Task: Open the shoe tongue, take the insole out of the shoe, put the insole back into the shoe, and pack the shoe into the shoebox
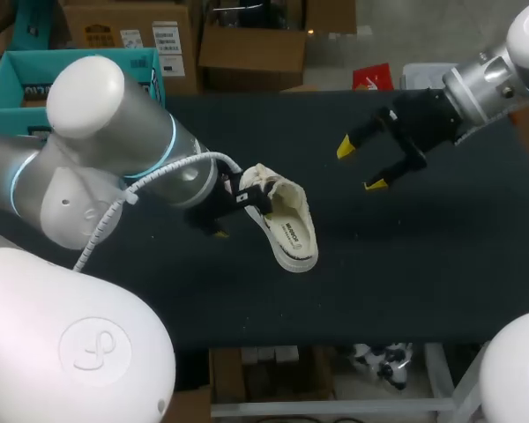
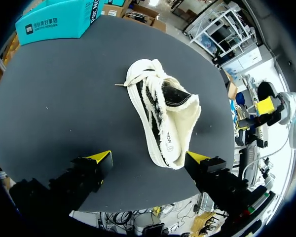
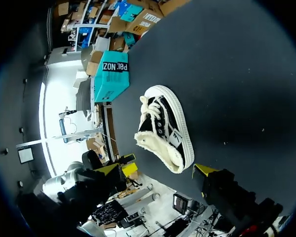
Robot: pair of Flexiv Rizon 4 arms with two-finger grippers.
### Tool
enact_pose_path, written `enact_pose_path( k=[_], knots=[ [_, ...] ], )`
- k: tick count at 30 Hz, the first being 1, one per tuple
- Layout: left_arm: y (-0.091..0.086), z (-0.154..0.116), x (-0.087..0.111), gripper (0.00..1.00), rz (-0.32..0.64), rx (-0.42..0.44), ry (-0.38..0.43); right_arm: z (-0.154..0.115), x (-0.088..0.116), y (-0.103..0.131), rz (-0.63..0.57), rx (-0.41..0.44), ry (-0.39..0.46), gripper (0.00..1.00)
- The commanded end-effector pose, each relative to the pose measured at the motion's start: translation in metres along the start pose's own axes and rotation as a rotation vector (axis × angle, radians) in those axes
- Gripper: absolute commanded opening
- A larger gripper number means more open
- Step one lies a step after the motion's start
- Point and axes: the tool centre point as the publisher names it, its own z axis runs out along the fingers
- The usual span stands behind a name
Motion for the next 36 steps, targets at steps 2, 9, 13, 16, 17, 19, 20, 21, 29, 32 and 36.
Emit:
enact_pose_path(
  k=[2,9,13,16,17,19,20,21,29,32,36],
  knots=[
    [0.007,0.030,0.009,1.00,-0.032,0.078,-0.157,-0.015,-0.007,-0.004,-0.247,0.055,-0.080,1.00],
    [-0.010,0.046,0.014,1.00,-0.121,0.085,-0.192,-0.022,-0.015,-0.001,-0.483,0.149,-0.212,1.00],
    [-0.020,0.055,0.017,1.00,-0.150,0.053,-0.208,-0.027,-0.023,-0.002,-0.596,0.168,-0.249,1.00],
    [-0.027,0.064,0.020,1.00,-0.170,0.022,-0.208,-0.030,-0.029,-0.002,-0.650,0.179,-0.280,1.00],
    [-0.029,0.066,0.020,1.00,-0.178,0.011,-0.205,-0.030,-0.029,-0.002,-0.666,0.188,-0.295,1.00],
    [-0.034,0.071,0.020,1.00,-0.188,-0.006,-0.202,-0.030,-0.030,-0.002,-0.692,0.200,-0.331,1.00],
    [-0.035,0.073,0.020,0.94,-0.192,-0.010,-0.202,-0.030,-0.031,-0.003,-0.715,0.208,-0.350,1.00],
    [-0.036,0.075,0.020,0.92,-0.192,-0.009,-0.207,-0.030,-0.032,-0.005,-0.738,0.216,-0.367,1.00],
    [-0.043,0.081,0.017,0.43,-0.220,-0.023,-0.206,-0.033,-0.042,-0.019,-0.919,0.232,-0.413,1.00],
    [-0.042,0.077,0.016,0.40,-0.226,-0.030,-0.197,-0.034,-0.046,-0.022,-0.993,0.241,-0.416,1.00],
    [-0.040,0.071,0.015,0.10,-0.226,-0.017,-0.195,-0.037,-0.053,-0.024,-1.038,0.234,-0.354,1.00]
  ],
)
